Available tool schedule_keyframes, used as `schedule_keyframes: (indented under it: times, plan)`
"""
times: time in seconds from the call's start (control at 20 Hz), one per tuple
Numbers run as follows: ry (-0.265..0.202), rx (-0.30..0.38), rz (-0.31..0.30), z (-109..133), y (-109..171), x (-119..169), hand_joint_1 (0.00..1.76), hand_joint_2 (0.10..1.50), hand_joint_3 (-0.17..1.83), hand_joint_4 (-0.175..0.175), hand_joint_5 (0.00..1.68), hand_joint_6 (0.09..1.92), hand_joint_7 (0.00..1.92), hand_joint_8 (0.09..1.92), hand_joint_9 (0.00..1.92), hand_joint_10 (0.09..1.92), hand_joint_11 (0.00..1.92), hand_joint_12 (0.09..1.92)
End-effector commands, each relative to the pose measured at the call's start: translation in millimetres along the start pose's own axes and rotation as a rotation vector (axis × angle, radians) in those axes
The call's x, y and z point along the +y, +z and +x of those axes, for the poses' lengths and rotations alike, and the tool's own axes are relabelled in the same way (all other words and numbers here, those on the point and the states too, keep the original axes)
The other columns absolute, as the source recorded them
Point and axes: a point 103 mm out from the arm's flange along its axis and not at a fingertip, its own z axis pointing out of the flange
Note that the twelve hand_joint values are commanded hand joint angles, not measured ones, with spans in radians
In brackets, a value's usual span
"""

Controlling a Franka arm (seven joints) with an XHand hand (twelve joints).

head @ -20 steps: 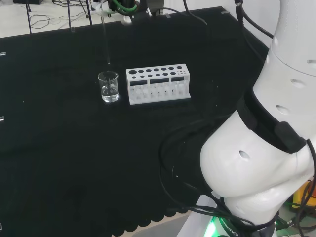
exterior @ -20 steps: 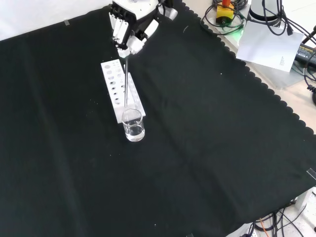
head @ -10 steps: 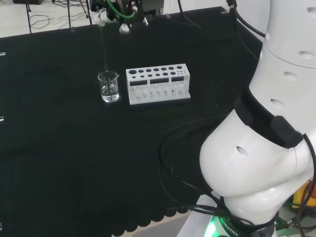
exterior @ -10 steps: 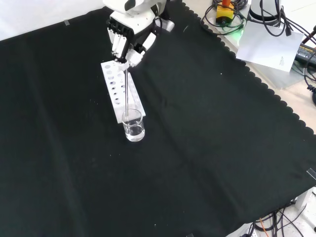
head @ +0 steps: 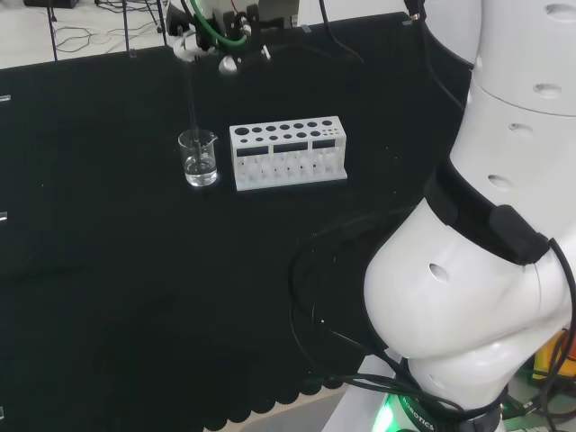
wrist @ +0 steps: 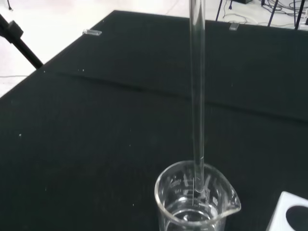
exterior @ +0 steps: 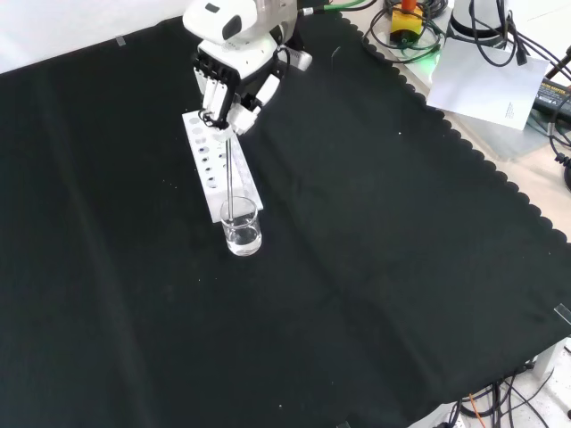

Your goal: Stir in the beaker to the left of the white test tube rack with the glass rod.

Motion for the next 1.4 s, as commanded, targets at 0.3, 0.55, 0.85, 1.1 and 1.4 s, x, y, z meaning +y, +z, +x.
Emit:
schedule_keyframes:
  times: [0.3, 0.55, 0.85, 1.1, 1.4]
  plan:
    - [0.007, 0.036, 0.053, -0.2, 37.0, 1.0, 1.3, 1.13, -0.17, -0.175, 1.08, 0.62, 1.18, 1.01, 1.62, 0.9, 1.64, 0.79]
    - [0.004, 0.044, 0.067, 4.9, 45.1, 8.8, 1.3, 1.13, -0.17, -0.175, 1.08, 0.61, 1.18, 1.01, 1.62, 0.9, 1.64, 0.79]
    - [0.001, 0.066, 0.065, 6.2, 43.2, 13.7, 1.3, 1.13, -0.17, -0.175, 1.08, 0.61, 1.18, 1.01, 1.62, 0.9, 1.64, 0.79]
    - [0.023, 0.07, 0.071, -6.6, 47.7, 20.2, 1.3, 1.13, -0.17, -0.175, 1.08, 0.61, 1.18, 1.01, 1.62, 0.9, 1.64, 0.78]
    - [0.064, 0.078, 0.082, -24.1, 46.7, 12.9, 1.3, 1.13, -0.17, -0.175, 1.08, 0.61, 1.18, 1.0, 1.62, 0.89, 1.64, 0.78]
